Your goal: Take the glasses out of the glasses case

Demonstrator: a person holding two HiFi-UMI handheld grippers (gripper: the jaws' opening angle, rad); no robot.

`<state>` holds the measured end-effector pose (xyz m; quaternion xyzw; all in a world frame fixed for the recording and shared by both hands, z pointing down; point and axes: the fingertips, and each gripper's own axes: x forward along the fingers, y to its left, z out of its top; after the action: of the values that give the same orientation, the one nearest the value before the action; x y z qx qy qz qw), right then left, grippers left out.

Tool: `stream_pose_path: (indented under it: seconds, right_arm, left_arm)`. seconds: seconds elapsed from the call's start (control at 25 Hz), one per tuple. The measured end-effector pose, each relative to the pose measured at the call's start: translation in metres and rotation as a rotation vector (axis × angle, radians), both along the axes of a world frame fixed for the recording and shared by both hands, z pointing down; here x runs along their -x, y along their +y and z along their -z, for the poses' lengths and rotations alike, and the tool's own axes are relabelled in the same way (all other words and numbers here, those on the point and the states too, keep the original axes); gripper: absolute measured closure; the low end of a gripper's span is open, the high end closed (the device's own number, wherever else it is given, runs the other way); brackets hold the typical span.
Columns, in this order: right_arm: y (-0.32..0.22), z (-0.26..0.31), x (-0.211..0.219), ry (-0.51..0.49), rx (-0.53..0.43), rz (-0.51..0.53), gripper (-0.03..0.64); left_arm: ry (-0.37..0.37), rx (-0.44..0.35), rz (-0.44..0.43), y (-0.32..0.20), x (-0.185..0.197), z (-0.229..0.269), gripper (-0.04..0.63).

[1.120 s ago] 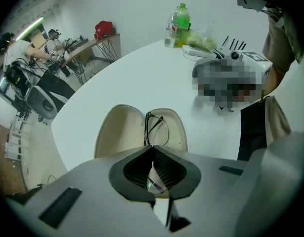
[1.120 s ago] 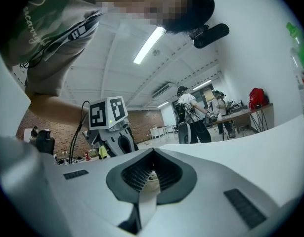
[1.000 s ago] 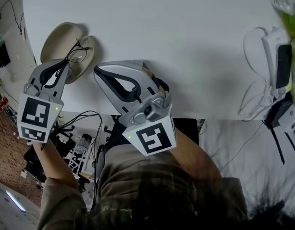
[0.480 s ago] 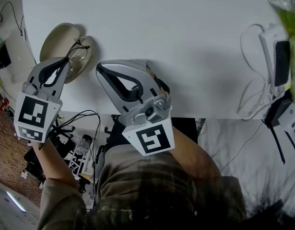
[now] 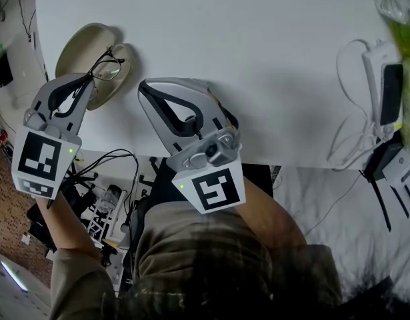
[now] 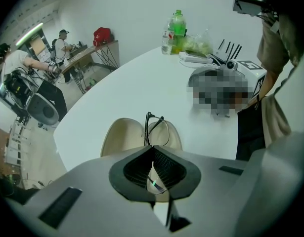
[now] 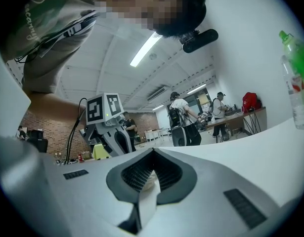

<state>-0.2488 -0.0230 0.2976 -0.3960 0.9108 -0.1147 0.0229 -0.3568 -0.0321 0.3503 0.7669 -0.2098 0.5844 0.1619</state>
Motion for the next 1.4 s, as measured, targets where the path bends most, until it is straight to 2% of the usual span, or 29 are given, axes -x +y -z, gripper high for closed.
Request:
stream_pose_path:
  seconds: [0.2,0.72,1.4]
  right_arm:
    - [0.000,-0.001,-0.005,0.003,0.002,-0.001,0.604]
    - [0.003,-0.002,-0.019,-0.001,0.002,-0.025,0.604]
    - [0.013,-0.003,-0.051,-0.013,0.001,-0.053,0.604]
  left_arm:
    - [0.006,-0.012,0.018,-0.001,-0.002,0.001,0.577]
    - [0.009,-0.030,-0.009,0.000,-0.024,0.012,0.577]
    - [-0.048,-0.022,-0.030,0.008,-0.042,0.011,0.577]
